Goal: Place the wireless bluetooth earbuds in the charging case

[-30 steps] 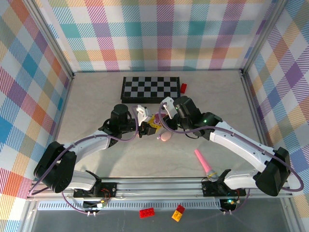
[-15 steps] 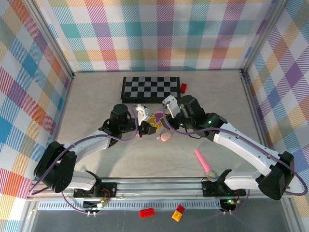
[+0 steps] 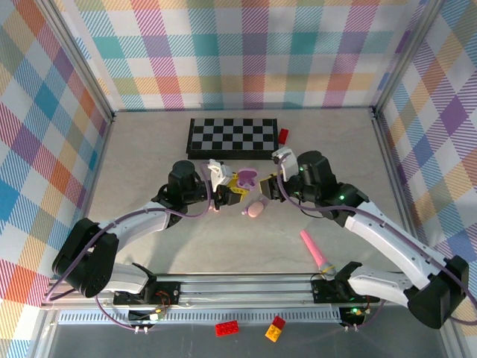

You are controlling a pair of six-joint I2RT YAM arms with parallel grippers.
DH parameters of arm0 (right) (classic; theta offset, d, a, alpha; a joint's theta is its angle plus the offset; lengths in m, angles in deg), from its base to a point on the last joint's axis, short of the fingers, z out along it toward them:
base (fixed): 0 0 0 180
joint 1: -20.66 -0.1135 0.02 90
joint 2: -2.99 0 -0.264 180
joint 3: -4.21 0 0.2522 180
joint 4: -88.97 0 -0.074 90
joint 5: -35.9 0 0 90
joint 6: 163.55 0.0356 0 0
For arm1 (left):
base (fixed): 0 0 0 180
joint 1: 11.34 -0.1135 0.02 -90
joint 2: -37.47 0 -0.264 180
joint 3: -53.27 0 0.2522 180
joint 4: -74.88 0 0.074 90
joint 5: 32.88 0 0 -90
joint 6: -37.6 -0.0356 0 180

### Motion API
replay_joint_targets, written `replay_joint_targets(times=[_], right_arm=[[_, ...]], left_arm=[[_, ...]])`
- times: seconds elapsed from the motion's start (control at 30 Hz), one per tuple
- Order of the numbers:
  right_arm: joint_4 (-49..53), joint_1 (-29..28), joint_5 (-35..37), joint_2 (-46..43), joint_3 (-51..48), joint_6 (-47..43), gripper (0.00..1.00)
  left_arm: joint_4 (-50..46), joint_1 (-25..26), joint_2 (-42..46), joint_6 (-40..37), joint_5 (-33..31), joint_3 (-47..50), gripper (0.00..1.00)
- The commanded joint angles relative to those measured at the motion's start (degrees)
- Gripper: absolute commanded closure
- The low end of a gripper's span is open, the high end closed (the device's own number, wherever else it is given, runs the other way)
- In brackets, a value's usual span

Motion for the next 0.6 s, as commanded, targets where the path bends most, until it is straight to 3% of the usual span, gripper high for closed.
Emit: replay_joint_targets(times=[0.0,0.23,0.57], right_arm=[[-5.8,3.2,-3.5,-3.0,-3.2,6.2,0.53],[-6.7,8.4,-0.3,2.1,-6.3,10.3,0.50],[-1.3,9.7,-5.6,25.7,-0.5,13.8,0.52]], left_arm=[[4.8,-1.3,0.0,1.3,-1.1,1.4,0.65],[10.5,-4.3,1.0,4.5,-2.6,4.7,0.65],[13.0,-6.5,3.4,6.7,-3.0,7.1,0.65]])
